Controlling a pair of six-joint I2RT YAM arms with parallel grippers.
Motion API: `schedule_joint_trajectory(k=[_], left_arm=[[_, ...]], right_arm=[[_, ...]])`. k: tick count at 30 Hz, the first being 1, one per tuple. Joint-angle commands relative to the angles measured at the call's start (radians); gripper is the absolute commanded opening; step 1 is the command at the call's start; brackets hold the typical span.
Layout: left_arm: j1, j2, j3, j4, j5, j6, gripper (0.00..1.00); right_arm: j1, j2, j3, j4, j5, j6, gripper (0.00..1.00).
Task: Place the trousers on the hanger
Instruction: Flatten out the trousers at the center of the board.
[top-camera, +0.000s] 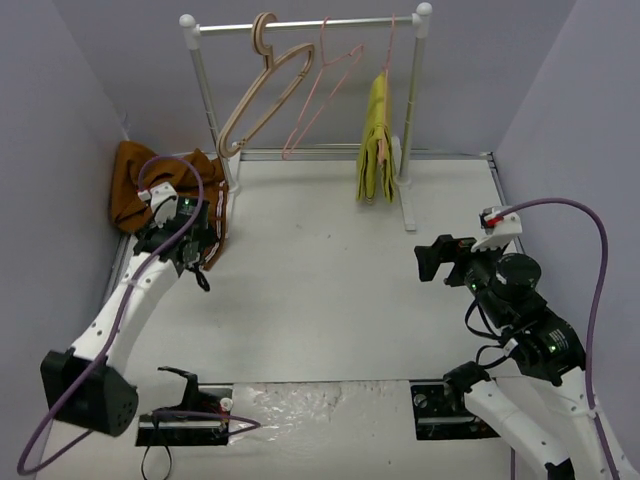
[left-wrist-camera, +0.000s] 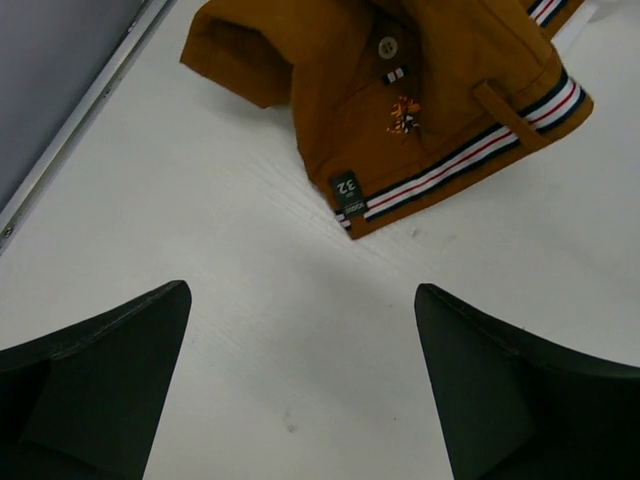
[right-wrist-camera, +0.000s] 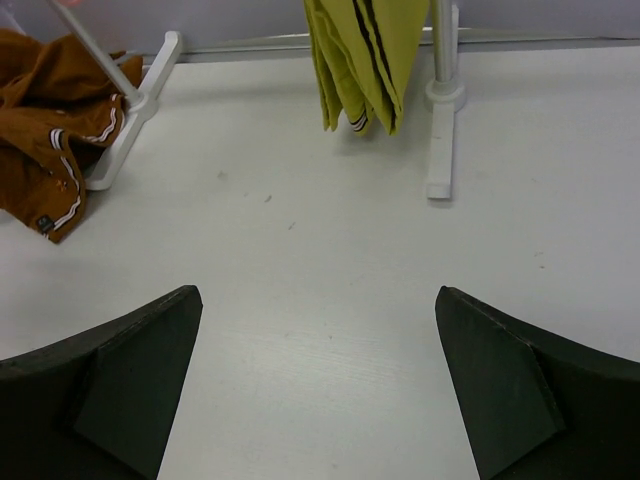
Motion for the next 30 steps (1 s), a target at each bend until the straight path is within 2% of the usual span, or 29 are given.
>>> schedule_joint_trajectory(k=[1,6,11,19,21,22,25,26,28,29,30], left_arm=[[0.052,0.137,0.13,0.174,-0.026,-0.036,0.95],[0.129,0.367,0.259,0.283,0.0,-0.059,0.95],[0.158,0.524,0.383,0.32,-0.009,-0.085,0.95],[0.175,0.676,0.44,0.332,-0.021,-0.169,0.95],[0.175,0.704,0.445,0.314,-0.021,-0.201,0.99],[0.175,0.708,0.442,0.312,-0.024,-0.208,0.96],[0.175,0.698,0.414,0.309,-0.026,-0.231,0.62],[0.175,0.689,0.405,0.308,-0.023,-0.229,0.38],[0.176,0.661,0.379,0.295,-0.015,-0.228,0.14],[0.176,0.62,0.371,0.276,-0.011,-0.214,0.05],[0.176,0.592,0.366,0.26,-0.008,-0.205,0.03]], right_arm=[[0.007,0.017,-0.017,0.075,-0.081,-0.035,1.0],[0.007,0.043,-0.021,0.109,-0.071,-0.038,1.0],[0.007,0.103,-0.011,0.109,-0.052,-0.053,1.0],[0.009,0.146,-0.003,0.114,0.004,-0.089,1.0],[0.009,0.152,-0.005,0.114,0.007,-0.095,1.0],[0.009,0.159,-0.003,0.114,0.007,-0.096,1.0],[0.009,0.166,0.002,0.115,-0.001,-0.104,1.0],[0.009,0.166,0.003,0.114,-0.005,-0.11,1.0],[0.009,0.165,0.006,0.114,-0.019,-0.118,1.0],[0.007,0.162,0.008,0.115,-0.022,-0.119,1.0],[0.009,0.16,0.009,0.114,-0.028,-0.121,1.0]])
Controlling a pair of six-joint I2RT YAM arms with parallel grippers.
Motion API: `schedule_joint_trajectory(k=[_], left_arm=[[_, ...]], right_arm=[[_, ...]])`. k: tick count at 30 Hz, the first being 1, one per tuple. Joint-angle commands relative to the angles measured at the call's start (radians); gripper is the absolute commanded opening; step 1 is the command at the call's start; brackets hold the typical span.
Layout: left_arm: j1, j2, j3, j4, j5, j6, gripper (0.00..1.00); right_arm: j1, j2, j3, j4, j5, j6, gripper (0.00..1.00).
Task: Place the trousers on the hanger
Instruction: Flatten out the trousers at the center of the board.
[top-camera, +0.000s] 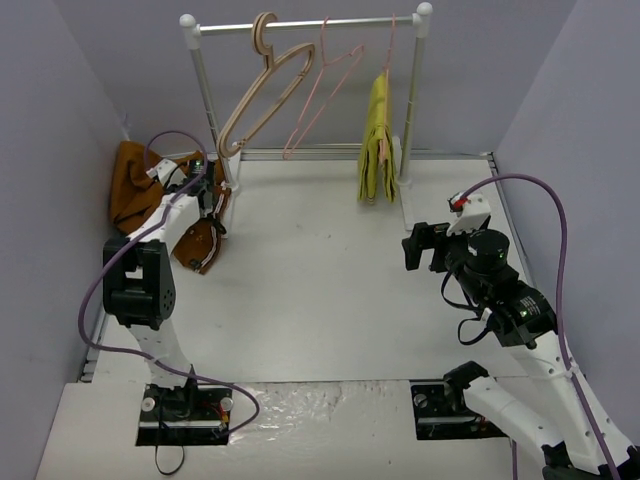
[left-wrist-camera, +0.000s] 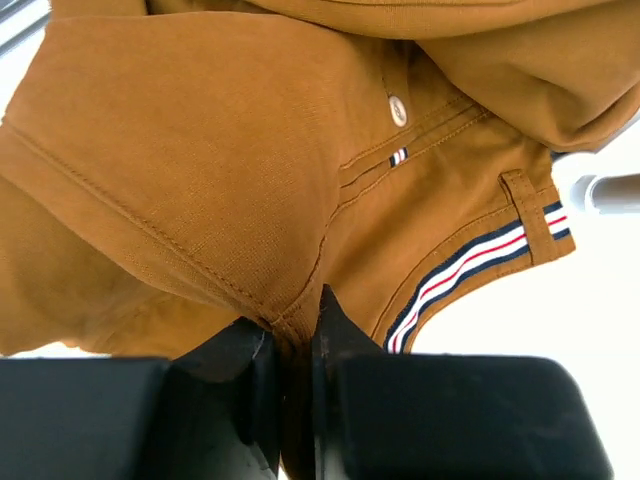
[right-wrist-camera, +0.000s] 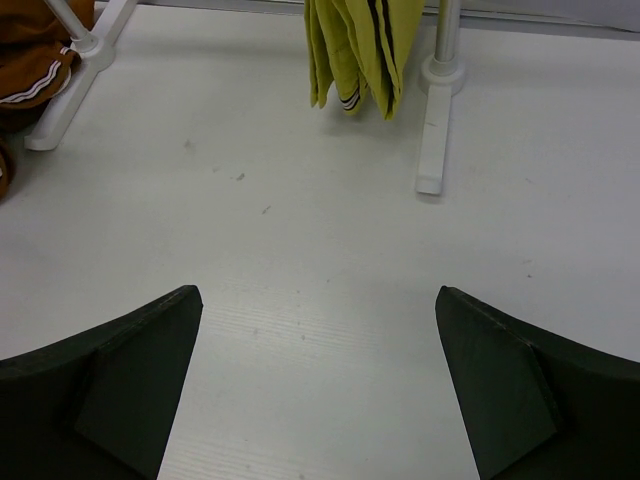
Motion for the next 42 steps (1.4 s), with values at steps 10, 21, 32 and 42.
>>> schedule_joint_trajectory(k=[10,21,32,42], left_arm=[[-0.011,-0.597,0.013,-0.347,0.211,0.132,0.02],[-0.295,-0.71,0.062,-0.413,0.475,-0.011,0.02],[-0.817,-0.526,0.01,-0.272,0.355,-0.134,0.27],[-0.812,-0.634,-0.242,-0.408,0.348,-0.091,0.96]], right_arm=[[0.009,-0.013,0.068,0.044,-0.1,0.002,1.0],[0.009,-0.003,0.108,0.045,-0.134,0.025,1.0],[0.009,0.005,0.024,0.041,-0.078,0.153,1.0],[0.012,0.264,-0.14,0.066,-0.13,0.352,0.99]])
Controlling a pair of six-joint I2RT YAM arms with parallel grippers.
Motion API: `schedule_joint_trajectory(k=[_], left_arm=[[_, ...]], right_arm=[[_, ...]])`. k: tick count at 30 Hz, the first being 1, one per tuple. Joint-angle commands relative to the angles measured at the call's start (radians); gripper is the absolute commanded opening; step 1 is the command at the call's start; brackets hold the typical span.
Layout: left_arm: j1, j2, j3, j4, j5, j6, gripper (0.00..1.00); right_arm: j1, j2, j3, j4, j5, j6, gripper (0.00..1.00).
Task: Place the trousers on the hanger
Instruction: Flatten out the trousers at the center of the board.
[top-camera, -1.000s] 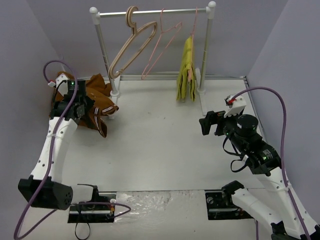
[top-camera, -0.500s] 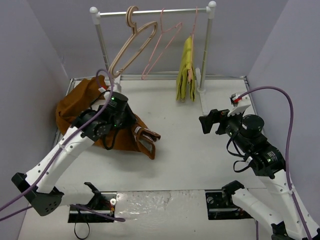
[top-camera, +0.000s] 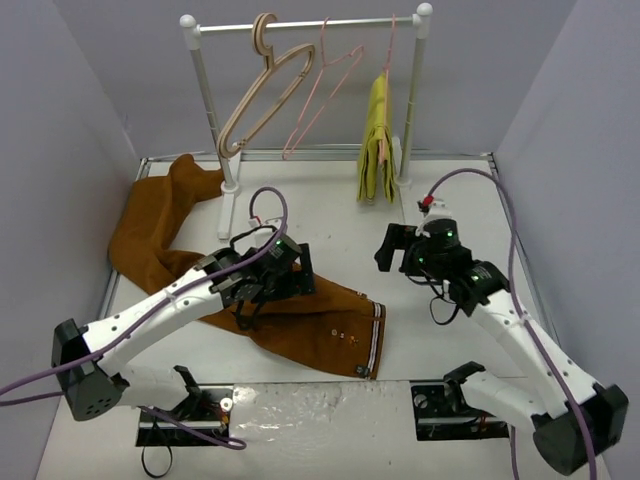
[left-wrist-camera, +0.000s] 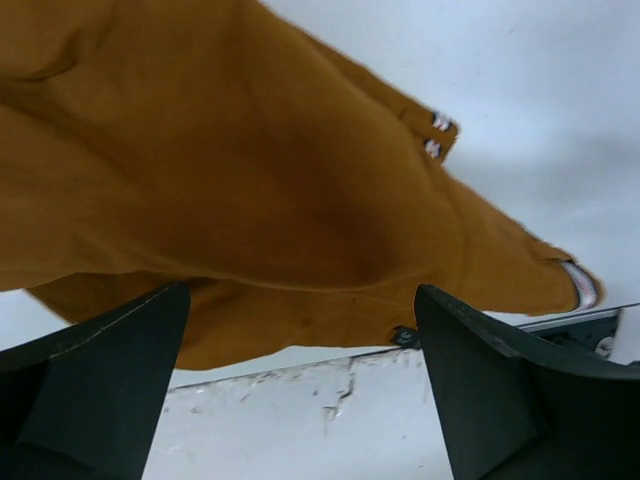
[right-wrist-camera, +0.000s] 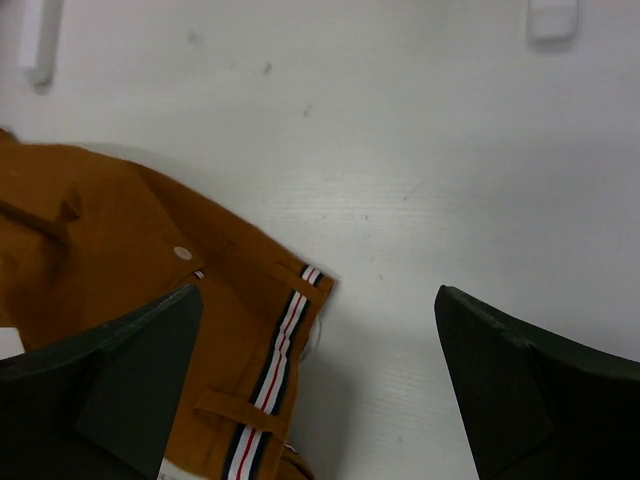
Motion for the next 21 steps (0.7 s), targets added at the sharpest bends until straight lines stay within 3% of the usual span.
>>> schedule_joint_trajectory(k=[1,4,10,13,17,21], left_arm=[[0.015,-0.101,-0.061,-0.031,-0.008,0.024,0.94],[0.015,-0.132,-0.165,0.032,0.079,0.071,0.83],[0.001,-0.11,-0.296,0.112,0.26,0.234,0.8],[-0.005,-0.086,-0.36,0.18,0.279,0.263,0.8],[-0.015,-0.061,-0.481,0.262,0.273,0.191,0.8],[-0.013,-0.021,-0.53,0.168,0.215,0.151,0.8]], right_arm=[[0.012,0.124,-0.065,0.033,-0.039,0.092,0.98],[0.032,0.201,-0.113,0.093,-0.057,0.117,0.94],[0.052,0.306,-0.177,0.223,-0.064,0.141,0.92],[0.066,0.394,-0.174,0.274,-0.093,0.123,0.88],[0.142,0.481,-0.165,0.355,-0.101,0.109,0.87],[0.224,0.568,-0.145,0.374,-0.055,0.101,0.87]])
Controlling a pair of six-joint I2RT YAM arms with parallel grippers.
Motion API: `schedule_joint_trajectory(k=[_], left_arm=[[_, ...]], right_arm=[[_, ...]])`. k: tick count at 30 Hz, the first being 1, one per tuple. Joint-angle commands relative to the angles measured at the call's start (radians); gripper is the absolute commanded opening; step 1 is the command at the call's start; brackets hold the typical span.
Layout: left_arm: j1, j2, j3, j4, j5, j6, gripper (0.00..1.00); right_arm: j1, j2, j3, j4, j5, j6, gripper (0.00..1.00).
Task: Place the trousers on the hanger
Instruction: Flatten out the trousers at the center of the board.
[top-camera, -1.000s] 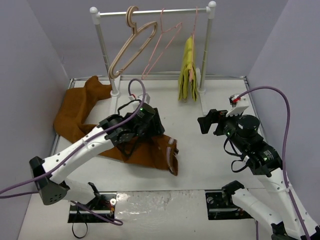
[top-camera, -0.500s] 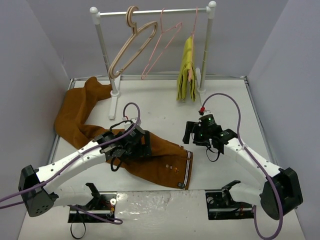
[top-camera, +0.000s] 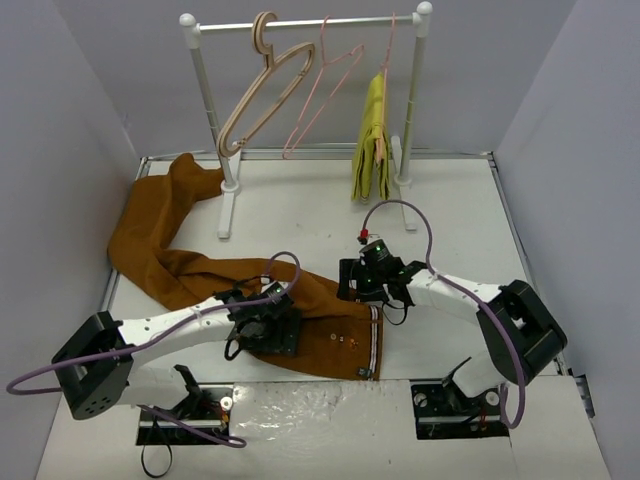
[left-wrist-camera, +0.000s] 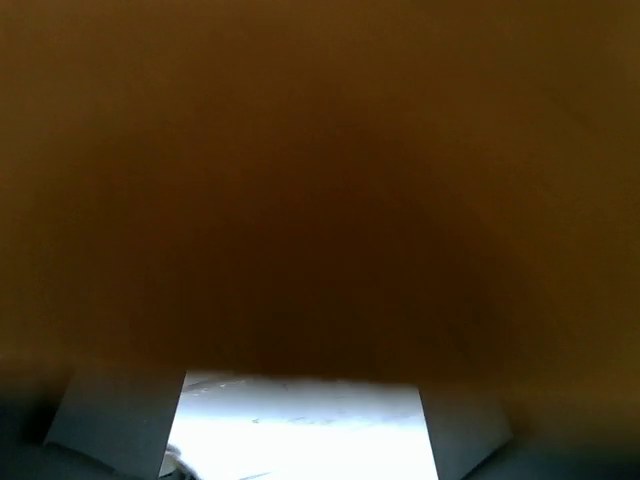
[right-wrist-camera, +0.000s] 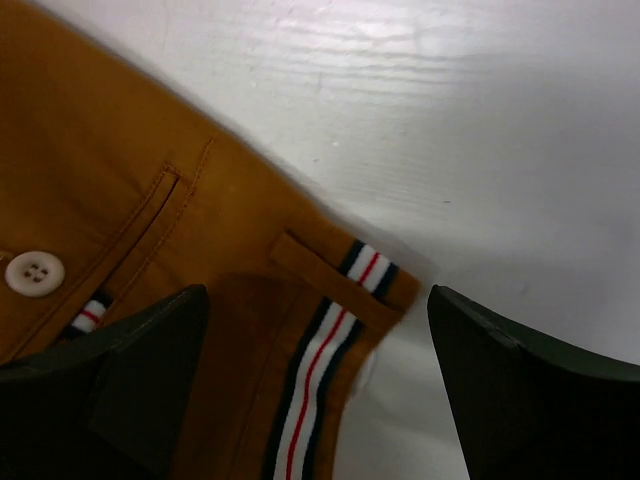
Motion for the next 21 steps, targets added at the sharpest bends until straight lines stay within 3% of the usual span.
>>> schedule_joint_trajectory(k=[1,5,8,11,13,14,15,17,21], left_arm=[[-0.001,0.029,-0.01,-0.062,-0.046,-0.05,0.8],[0.002,0.1,-0.073,-0.076,-0.024,-0.128,0.75],[0.002,0.134,-0.114,-0.072,-0.002,-0.159,0.61],[0.002,0.132,-0.148,-0.068,0.01,-0.191,0.46],[0.002,0.111,-0.18,-0.062,0.024,-0.205,0.39],[0.002,0.103,-0.191,-0.062,0.027,-0.216,0.38],[0.002,0.096,-0.206,-0.064,0.03,-0.221,0.38],[0.002,0.074,-0.215,-0.067,0.035,-0.228,0.37],[0.002,0.056,-0.219,-0.067,0.033,-0.231,0.37]], right_arm=[[0.058,0.057,0.039,0.043,0.033,-0.006,0.87],[0.09,0.14,0.042,0.037,0.065,0.053,0.87],[0.113,0.183,0.033,0.036,0.102,0.096,0.84],[0.124,0.207,0.028,0.017,0.113,0.12,0.65],[0.123,0.214,0.028,-0.019,0.167,0.137,0.39],[0.12,0.215,0.028,-0.031,0.203,0.142,0.3],[0.115,0.22,0.031,-0.043,0.219,0.146,0.15],[0.069,0.232,0.038,-0.091,0.216,0.165,0.0],[-0.078,0.238,0.032,-0.106,0.187,0.179,0.0]])
